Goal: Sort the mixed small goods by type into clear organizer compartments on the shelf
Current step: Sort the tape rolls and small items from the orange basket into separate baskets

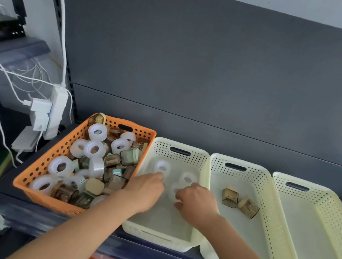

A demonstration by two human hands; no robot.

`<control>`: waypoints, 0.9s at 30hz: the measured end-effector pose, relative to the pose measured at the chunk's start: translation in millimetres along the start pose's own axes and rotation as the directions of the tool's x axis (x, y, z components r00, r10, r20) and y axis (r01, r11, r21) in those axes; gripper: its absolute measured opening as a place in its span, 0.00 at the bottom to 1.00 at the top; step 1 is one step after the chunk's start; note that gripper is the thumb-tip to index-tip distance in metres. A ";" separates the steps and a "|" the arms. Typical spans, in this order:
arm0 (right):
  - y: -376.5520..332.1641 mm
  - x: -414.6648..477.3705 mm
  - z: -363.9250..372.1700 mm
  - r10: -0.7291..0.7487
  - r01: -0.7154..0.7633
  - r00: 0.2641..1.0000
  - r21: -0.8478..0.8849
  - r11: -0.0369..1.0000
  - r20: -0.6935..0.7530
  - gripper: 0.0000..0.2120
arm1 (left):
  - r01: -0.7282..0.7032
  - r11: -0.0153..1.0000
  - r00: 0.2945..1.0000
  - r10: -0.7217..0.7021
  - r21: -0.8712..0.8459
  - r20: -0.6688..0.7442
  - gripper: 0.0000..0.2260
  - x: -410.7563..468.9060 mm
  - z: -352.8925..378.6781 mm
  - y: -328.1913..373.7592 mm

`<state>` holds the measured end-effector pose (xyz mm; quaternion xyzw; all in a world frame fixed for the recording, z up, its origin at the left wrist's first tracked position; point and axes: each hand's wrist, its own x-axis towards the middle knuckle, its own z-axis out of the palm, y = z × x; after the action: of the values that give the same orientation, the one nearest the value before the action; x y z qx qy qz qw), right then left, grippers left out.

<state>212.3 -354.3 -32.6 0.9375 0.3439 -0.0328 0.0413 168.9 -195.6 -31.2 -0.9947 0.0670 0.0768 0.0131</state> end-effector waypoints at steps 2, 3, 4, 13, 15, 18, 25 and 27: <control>0.1 2.6 2.0 -0.024 0.024 1.000 -0.067 0.997 0.008 0.13 | -0.003 1.000 1.000 0.003 -0.022 -0.014 0.13 -1.0 -1.5 0.3; -0.4 3.4 3.0 -0.034 0.036 0.999 -0.097 0.995 0.017 0.15 | -0.005 0.999 1.000 0.004 -0.033 -0.022 0.15 -1.3 -2.0 0.5; -1.1 4.1 3.4 -0.041 0.043 0.999 -0.116 0.992 0.021 0.16 | -0.008 0.999 1.000 0.006 -0.041 -0.029 0.17 -1.6 -2.2 0.5; -22.5 17.0 -12.2 -0.046 0.066 0.988 0.131 0.989 -0.151 0.16 | -0.033 0.991 0.946 -0.010 -0.128 -0.324 0.09 -29.8 -20.8 -25.3; -34.7 20.1 -19.8 -0.064 0.108 0.975 0.200 0.974 -0.215 0.15 | -0.025 0.987 0.910 -0.044 -0.160 -0.412 0.09 -42.0 -27.8 -41.4; -55.8 23.6 -30.6 -0.121 0.211 0.947 0.295 0.932 -0.297 0.13 | 0.062 0.977 0.894 -0.145 -0.204 -0.423 0.09 -62.9 -33.8 -69.9; -103.0 40.0 -41.5 -0.315 0.376 0.917 0.263 0.889 -0.246 0.13 | 0.233 0.937 0.965 -0.256 -0.261 -0.058 0.15 -96.7 -13.5 -110.3; -113.1 44.5 -38.6 -0.315 0.349 0.933 0.215 0.912 -0.175 0.15 | 0.235 0.929 0.967 -0.252 -0.287 -0.023 0.17 -100.4 -4.7 -113.0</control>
<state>174.2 -235.9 -4.4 0.8633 0.4938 -0.0166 -0.1033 86.6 -70.7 -9.3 -0.9888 -0.0681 0.0538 -0.1212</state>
